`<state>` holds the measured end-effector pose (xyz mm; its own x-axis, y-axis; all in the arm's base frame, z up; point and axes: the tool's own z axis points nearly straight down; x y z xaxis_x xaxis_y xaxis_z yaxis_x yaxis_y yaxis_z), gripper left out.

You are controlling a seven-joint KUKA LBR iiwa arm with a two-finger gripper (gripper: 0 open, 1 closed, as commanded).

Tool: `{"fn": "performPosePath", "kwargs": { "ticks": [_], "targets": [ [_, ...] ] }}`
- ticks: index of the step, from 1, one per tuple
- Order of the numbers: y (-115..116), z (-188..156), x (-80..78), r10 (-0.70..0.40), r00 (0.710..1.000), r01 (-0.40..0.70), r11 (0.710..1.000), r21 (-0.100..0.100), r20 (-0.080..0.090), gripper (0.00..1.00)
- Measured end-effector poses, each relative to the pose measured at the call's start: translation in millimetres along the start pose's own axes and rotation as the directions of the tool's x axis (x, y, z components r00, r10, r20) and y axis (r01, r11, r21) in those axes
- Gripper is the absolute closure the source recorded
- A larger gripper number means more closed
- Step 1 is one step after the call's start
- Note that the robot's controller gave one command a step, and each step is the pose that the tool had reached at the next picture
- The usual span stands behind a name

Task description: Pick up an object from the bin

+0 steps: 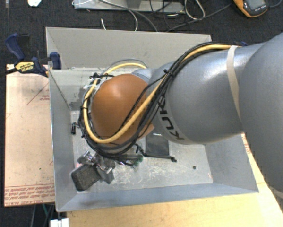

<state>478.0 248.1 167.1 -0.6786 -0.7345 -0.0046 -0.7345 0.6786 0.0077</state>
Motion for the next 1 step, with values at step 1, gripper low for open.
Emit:
{"fn": "performPosePath", "kwargs": {
  "ticks": [1],
  "targets": [
    [-0.1,-3.6,-0.7,0.002,1.0,-0.002,1.0,0.0,0.003,1.0]
  ]
}}
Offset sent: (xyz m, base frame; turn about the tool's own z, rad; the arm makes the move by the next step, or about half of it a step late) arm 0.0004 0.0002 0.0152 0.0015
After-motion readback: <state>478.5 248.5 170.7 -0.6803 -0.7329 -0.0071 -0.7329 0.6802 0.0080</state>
